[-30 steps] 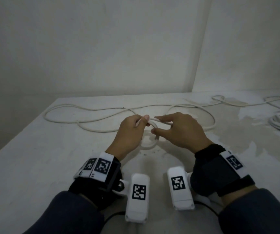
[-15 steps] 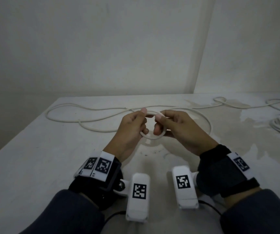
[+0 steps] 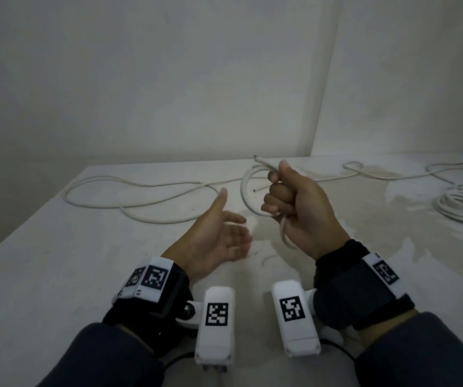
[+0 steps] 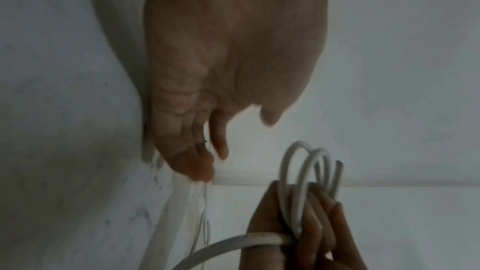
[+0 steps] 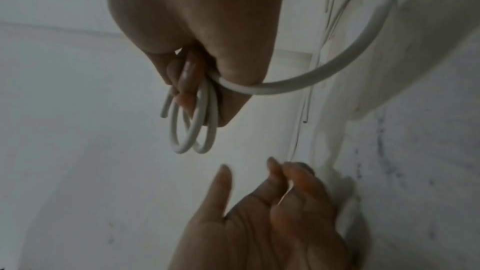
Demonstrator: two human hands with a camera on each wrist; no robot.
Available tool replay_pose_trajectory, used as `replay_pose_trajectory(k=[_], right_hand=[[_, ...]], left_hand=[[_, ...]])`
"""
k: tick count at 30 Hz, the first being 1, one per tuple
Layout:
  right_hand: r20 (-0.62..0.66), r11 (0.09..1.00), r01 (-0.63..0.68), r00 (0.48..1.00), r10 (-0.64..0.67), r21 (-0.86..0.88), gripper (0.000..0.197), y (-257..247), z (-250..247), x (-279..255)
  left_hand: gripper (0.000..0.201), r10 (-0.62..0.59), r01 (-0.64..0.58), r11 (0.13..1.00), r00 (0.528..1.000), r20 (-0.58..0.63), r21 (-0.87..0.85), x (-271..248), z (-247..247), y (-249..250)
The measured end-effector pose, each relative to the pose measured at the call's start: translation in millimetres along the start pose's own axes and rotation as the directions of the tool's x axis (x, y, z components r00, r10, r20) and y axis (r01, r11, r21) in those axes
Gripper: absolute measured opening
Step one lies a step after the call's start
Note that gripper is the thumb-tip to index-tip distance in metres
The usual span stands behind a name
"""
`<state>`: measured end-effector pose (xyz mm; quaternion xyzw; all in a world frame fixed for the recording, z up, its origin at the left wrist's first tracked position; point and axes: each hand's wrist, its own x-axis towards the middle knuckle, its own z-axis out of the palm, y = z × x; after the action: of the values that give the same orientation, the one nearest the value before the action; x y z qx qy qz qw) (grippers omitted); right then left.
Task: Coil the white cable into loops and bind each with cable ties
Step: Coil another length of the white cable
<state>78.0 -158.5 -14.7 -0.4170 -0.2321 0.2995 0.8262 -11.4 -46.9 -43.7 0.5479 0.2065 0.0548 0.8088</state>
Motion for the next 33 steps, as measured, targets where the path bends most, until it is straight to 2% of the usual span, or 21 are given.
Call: replay_pose_trajectory(k=[3, 6, 9, 12, 15, 18, 20, 22, 25, 30, 33], right_hand=[[0.079, 0.988, -0.001, 0.997, -0.012, 0.152, 0.035, -2.8, 4.3, -2.6], [0.159, 0.971, -0.047, 0.987, 0.009, 0.235, 0.035, 1.8, 13.3, -5.1], [0.174, 0.954, -0.081, 0.984, 0.031, 0.288, 0.034, 3.6, 16.2, -6.4], [0.184, 0.929, -0.084, 0.983, 0.018, 0.359, 0.032, -1.4, 12.2, -5.8], [0.157, 0.922, -0.054, 0.988, -0.008, 0.384, 0.032, -7.4, 6.4, -5.6], [0.069, 0.931, -0.024, 0.998, -0.001, 0.364, 0.034, -4.4, -0.8, -2.8], [0.013, 0.939, -0.028, 1.000, 0.025, 0.344, 0.034, 3.0, -5.0, 1.3], [-0.019, 0.941, -0.050, 0.998, 0.060, 0.334, 0.032, 10.5, -8.2, 5.2], [-0.049, 0.957, -0.039, 0.997, 0.056, 0.288, 0.027, 16.1, -11.0, 6.9], [-0.077, 0.982, -0.006, 0.997, 0.021, 0.188, 0.020, 18.3, -8.7, 5.8], [-0.098, 0.989, 0.016, 0.995, -0.002, 0.144, 0.022, 18.2, -6.2, 4.7]], left_hand=[[0.069, -0.205, 0.154, 0.948, 0.965, 0.165, 0.277, -5.1, 1.3, -1.7], [0.067, -0.302, 0.184, 0.895, 0.920, 0.248, 0.406, -9.1, 7.8, -3.6], [0.054, -0.280, 0.192, 0.923, 0.930, 0.239, 0.333, -10.6, 10.6, -4.0], [0.040, -0.261, 0.231, 0.960, 0.943, 0.204, 0.160, -10.3, 10.6, -3.6], [0.019, -0.139, 0.158, 0.983, 0.974, 0.178, -0.097, -9.6, 11.8, -1.8], [0.014, 0.129, -0.106, 0.971, 0.987, 0.093, -0.214, -6.3, 12.3, 1.1], [0.017, 0.307, -0.310, 0.937, 0.951, -0.043, -0.162, -3.2, 11.2, 2.7], [0.020, 0.426, -0.437, 0.894, 0.897, -0.119, -0.096, -1.0, 9.7, 3.8], [0.021, 0.482, -0.501, 0.859, 0.861, -0.163, -0.103, 0.1, 7.1, 3.7], [0.015, 0.528, -0.559, 0.818, 0.823, -0.212, -0.135, -0.1, 6.2, 3.6], [0.019, 0.546, -0.577, 0.807, 0.811, -0.211, -0.129, -0.7, 7.3, 4.3]])
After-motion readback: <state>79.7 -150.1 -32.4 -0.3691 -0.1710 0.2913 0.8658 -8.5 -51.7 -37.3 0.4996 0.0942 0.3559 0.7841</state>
